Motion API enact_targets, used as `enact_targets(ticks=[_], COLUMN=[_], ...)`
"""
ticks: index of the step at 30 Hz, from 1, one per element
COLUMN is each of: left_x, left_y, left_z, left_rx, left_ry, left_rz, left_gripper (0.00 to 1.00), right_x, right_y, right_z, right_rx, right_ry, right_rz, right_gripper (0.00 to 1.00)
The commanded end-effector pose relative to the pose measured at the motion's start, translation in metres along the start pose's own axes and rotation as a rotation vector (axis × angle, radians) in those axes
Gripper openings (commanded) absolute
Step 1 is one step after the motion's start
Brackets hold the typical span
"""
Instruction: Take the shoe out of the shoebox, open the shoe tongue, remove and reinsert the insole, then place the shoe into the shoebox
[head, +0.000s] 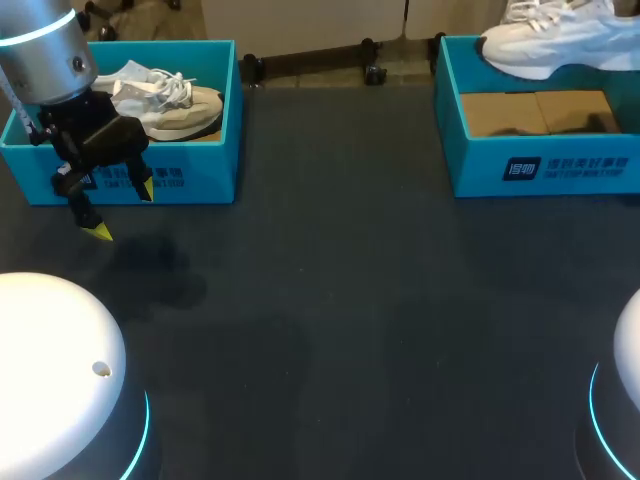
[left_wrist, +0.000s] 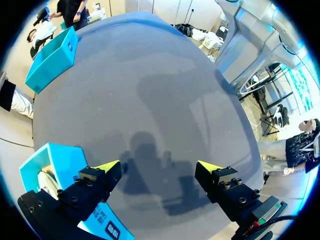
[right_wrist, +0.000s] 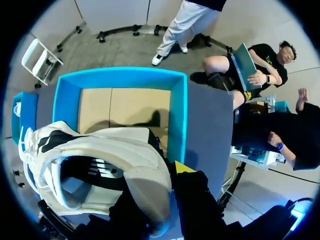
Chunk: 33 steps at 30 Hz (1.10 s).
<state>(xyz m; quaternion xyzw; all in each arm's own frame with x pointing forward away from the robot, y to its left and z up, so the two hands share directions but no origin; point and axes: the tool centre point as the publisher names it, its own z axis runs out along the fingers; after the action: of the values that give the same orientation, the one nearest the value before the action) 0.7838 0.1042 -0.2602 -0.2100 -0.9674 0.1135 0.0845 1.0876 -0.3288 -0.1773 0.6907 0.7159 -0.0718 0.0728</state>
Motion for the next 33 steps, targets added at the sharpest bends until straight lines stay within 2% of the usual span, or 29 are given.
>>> enact_targets(ticks=[1,3,11,13,24,33], left_x=[0.000,0.000,0.000,0.000,0.000,0.000], left_y=[0.000,0.000,0.000,0.000,0.000,0.000], left_z=[0.000,0.000,0.000,0.000,0.000,0.000], left_rx=[-0.002,-0.002,-0.002,-0.002,-0.002,-0.002], left_ry=[0.001,0.001,0.001,0.001,0.001,0.001], left_rz=[0.000,0.000,0.000,0.000,0.000,0.000], left_gripper=[1.00,1.00,1.00,1.00,1.00,1.00], right_x=[0.003,0.006,0.011,0.011,0.005,0.019], right_y=[-0.004,-0.002,0.000,-0.001,-0.013,-0.008], right_z=[0.006,0.019,0.041,0.045,0.055,0.076], right_rx=[-0.022,-0.035,-0.051,-0.029,-0.037,0.011], right_ry=[0.007,0.030,0.030,0.034,0.014,-0.002], right_rz=[0.046,0.039,0.030,0.044,0.071,0.073], right_gripper=[0.00,0.00,0.00,0.00,0.00,0.00])
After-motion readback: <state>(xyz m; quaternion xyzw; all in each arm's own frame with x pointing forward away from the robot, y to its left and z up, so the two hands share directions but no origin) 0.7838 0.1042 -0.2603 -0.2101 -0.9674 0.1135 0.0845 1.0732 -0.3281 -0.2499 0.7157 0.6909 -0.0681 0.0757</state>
